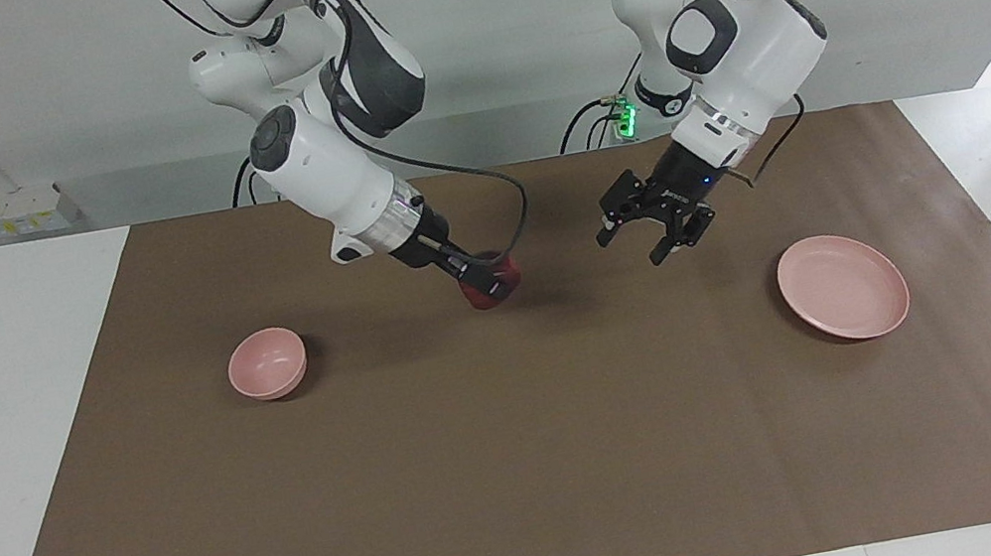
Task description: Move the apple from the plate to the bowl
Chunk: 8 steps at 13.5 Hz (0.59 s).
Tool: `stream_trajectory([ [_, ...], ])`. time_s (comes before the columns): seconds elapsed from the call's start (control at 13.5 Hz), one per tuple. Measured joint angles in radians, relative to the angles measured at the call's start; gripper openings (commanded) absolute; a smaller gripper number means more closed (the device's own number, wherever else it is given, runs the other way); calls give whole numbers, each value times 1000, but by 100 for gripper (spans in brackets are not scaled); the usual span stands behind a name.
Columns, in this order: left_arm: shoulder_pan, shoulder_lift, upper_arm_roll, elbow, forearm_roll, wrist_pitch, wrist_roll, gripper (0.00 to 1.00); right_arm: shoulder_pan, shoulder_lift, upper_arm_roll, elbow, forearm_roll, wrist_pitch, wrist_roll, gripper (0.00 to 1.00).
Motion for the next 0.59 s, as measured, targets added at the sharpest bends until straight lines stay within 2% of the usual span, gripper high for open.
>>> stream_trajectory([
  [0.15,10,23,1,38,211,-59,-8,100,1,-13,0,5,-114,2,-48,0],
  [0.37,58,37,3,97,436,-174,-8,100,-16,-23,-1,11,-278,4,-163,0],
  [0.44,78,38,4,127,496,-225,-7,100,-31,-26,-1,12,-336,4,-220,0],
  [0.59,108,37,6,209,542,-341,-5,100,-69,-27,-2,13,-405,4,-375,0],
])
